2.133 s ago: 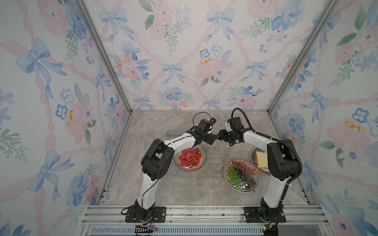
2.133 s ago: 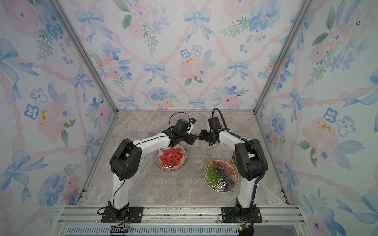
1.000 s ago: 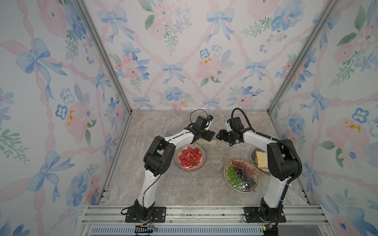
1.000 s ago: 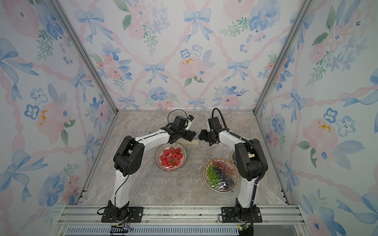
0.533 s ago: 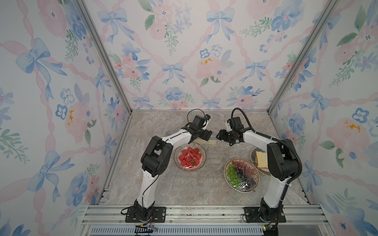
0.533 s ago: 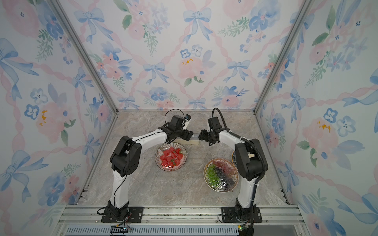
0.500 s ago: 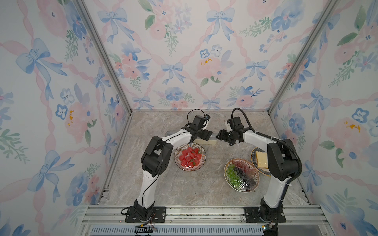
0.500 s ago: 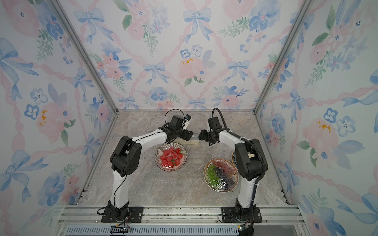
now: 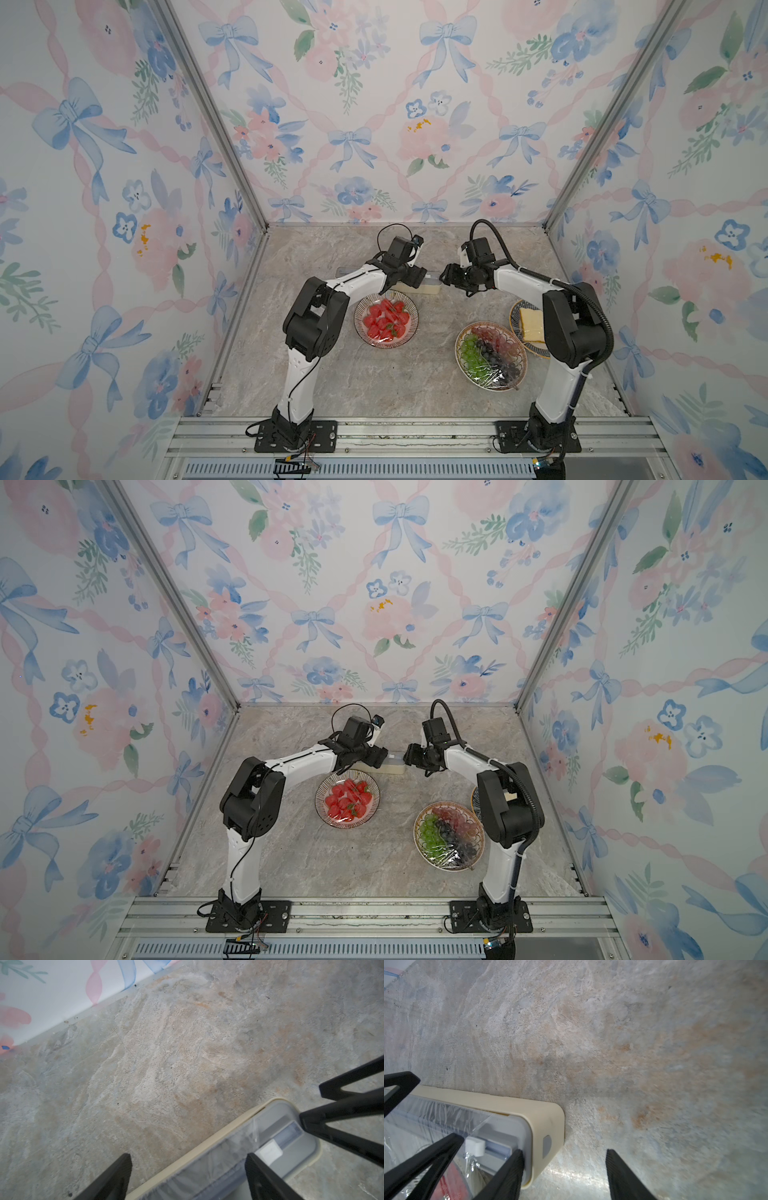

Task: Wrap the plate with plastic wrap
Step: Tear off the plastic wrap from the plastic wrap cutting box.

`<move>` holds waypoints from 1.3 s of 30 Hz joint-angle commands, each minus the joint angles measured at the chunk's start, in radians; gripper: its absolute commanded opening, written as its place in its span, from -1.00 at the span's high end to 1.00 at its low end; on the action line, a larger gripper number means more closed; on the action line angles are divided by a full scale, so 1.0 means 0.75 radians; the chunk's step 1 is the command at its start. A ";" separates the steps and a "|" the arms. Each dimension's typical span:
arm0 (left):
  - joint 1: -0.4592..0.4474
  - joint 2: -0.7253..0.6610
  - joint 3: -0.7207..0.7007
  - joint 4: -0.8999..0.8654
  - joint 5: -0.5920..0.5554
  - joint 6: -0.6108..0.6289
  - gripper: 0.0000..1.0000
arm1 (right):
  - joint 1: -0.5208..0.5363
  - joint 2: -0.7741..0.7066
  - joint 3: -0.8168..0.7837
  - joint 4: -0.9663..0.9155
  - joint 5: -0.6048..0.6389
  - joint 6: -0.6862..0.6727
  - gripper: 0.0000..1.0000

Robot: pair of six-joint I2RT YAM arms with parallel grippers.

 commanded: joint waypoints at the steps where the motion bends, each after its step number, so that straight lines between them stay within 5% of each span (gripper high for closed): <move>1: 0.001 -0.036 -0.022 -0.014 0.046 -0.008 -0.75 | 0.009 0.049 -0.014 -0.122 0.069 -0.028 -0.28; 20: -0.083 0.038 0.079 -0.014 0.127 -0.006 -0.75 | 0.014 0.052 -0.020 -0.128 0.059 -0.031 -0.28; 28: -0.028 -0.098 0.013 -0.012 0.095 -0.011 -0.76 | 0.015 0.060 -0.018 -0.120 0.056 -0.024 -0.28; 39: 0.012 -0.024 0.009 -0.013 0.076 -0.003 -0.69 | 0.015 0.056 -0.020 -0.127 0.061 -0.030 -0.28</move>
